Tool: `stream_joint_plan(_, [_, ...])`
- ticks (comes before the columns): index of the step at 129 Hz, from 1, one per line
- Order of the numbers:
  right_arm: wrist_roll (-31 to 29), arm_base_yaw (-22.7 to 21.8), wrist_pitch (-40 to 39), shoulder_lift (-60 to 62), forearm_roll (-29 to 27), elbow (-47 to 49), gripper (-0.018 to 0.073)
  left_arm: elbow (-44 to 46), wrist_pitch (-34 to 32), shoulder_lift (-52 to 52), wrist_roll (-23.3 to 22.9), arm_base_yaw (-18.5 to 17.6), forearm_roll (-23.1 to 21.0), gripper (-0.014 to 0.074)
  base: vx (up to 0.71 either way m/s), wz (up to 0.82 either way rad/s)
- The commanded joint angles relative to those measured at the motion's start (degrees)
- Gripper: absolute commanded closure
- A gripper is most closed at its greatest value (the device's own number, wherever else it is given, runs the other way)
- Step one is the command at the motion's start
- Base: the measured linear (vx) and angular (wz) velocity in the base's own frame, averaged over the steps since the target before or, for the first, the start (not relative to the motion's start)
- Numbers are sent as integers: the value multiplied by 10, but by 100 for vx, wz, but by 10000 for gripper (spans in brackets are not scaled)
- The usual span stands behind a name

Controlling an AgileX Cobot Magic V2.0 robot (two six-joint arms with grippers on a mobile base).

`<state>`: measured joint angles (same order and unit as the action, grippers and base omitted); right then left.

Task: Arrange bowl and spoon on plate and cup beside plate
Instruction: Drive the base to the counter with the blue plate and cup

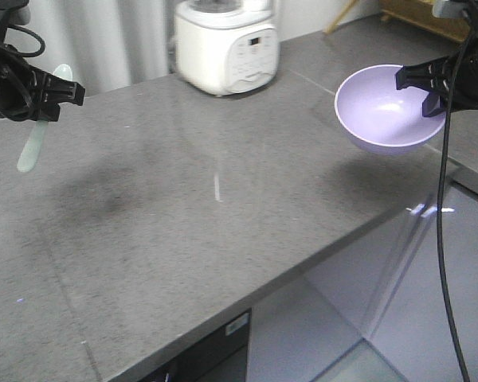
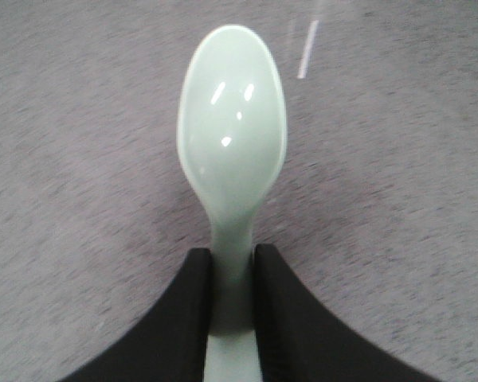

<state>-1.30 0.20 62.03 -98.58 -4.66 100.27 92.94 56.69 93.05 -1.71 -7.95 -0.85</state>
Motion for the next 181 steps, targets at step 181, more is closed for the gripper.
stream_joint_plan(181, [-2, -2, -26, 30, 0, 16, 563, 15, -28, -26, 0, -3, -4, 604, 1, -51])
